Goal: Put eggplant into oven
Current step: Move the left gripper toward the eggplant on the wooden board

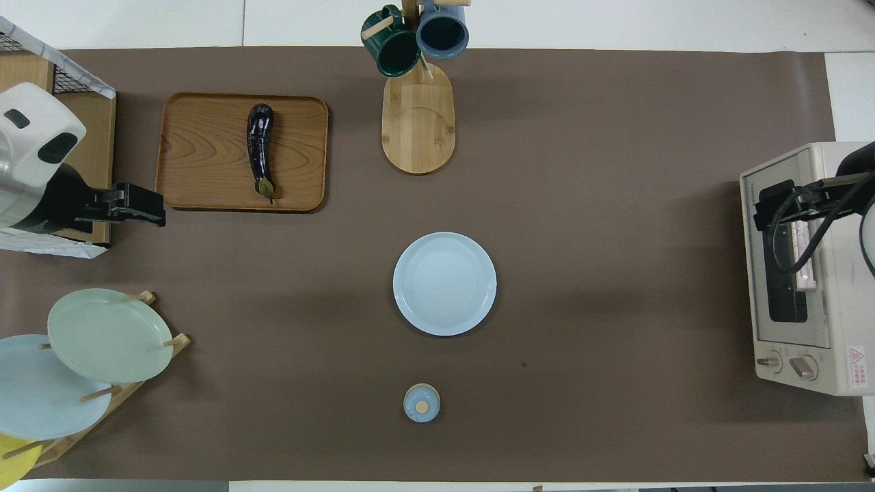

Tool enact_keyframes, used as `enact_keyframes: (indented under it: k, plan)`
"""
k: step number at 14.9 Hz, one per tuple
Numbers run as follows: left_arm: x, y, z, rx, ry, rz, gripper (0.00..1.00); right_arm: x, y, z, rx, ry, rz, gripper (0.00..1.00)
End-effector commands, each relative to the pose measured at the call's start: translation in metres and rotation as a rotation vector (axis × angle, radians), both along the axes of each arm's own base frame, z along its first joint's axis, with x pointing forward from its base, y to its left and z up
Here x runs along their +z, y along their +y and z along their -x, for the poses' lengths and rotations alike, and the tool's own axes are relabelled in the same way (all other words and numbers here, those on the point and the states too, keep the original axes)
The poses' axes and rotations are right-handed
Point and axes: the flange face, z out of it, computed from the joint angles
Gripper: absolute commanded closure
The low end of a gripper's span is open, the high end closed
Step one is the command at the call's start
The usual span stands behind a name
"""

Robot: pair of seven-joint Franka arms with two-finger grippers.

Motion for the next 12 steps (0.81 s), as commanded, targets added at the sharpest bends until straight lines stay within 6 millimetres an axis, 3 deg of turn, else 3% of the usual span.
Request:
enact_keyframes:
  k: [1, 8, 12]
  plan:
    - [0.005, -0.002, 0.003, 0.001, -0.018, 0.017, 0.0, 0.003, 0.0, 0.005, -0.021, 0.005, -0.025, 0.0]
    - [0.004, 0.0, 0.003, 0.012, -0.027, 0.018, 0.0, 0.003, 0.0, 0.005, -0.021, 0.005, -0.025, 0.0]
    - [-0.002, -0.005, -0.01, 0.025, -0.093, 0.029, 0.0, 0.003, 0.0, 0.005, -0.02, 0.005, -0.025, 0.0]
